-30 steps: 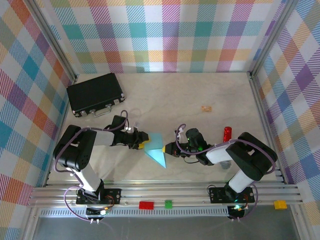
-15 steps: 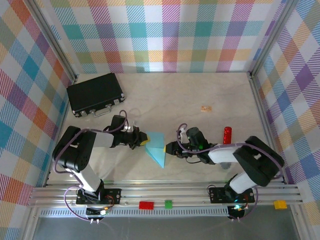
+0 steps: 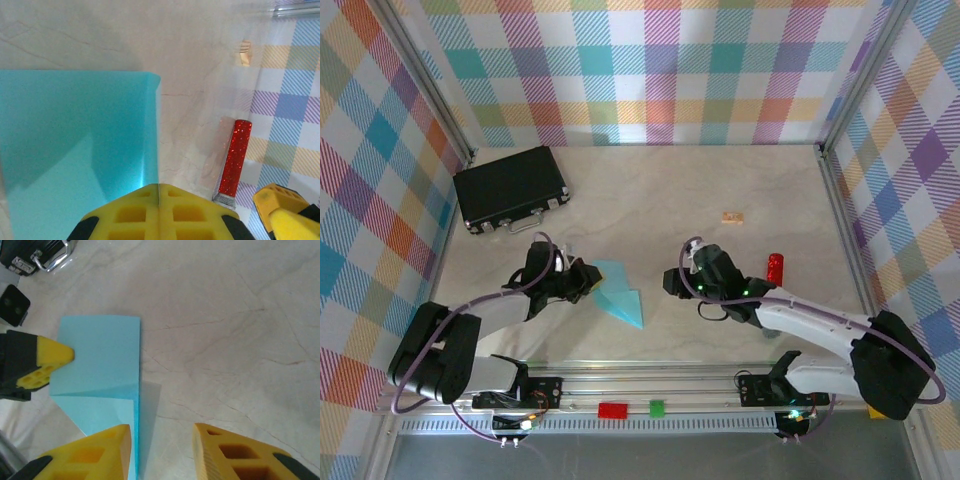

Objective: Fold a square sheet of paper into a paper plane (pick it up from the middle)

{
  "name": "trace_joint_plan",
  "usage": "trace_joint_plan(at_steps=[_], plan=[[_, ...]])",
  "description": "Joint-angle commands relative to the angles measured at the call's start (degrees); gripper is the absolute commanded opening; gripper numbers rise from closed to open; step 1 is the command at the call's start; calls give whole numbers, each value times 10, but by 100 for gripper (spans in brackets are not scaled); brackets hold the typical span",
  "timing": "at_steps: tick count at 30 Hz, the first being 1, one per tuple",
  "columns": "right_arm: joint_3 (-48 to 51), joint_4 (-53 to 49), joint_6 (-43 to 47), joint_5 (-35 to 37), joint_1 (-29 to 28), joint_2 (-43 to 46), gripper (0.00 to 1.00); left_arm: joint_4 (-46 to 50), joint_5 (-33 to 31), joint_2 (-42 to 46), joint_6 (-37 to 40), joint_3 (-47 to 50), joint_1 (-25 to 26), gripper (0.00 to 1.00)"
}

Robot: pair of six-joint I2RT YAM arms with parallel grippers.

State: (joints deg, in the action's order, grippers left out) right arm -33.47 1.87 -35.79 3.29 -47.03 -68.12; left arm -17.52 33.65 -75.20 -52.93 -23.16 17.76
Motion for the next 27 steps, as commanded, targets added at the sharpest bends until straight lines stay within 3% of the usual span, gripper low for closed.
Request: trace_joint_plan(at_steps=[1, 7, 13, 18, 22, 27], plan=[[7, 62, 144, 81, -70, 0, 36, 28, -19, 19, 5, 0, 11, 8], [-34, 66, 243, 186, -195, -94, 35, -2, 17, -10, 1, -6, 11, 17], [-73, 96, 301, 285, -282, -193, 38, 47, 30, -12, 39, -38, 11, 23], [-100, 92, 306, 285, -292, -241, 42, 52, 36, -9, 41, -41, 11, 20], [-116, 88, 291, 341, -293, -280, 46, 53, 41, -11, 41, -41, 11, 16], [-129, 87, 276, 349, -292, -310, 37, 56, 42, -7, 41, -41, 11, 16]])
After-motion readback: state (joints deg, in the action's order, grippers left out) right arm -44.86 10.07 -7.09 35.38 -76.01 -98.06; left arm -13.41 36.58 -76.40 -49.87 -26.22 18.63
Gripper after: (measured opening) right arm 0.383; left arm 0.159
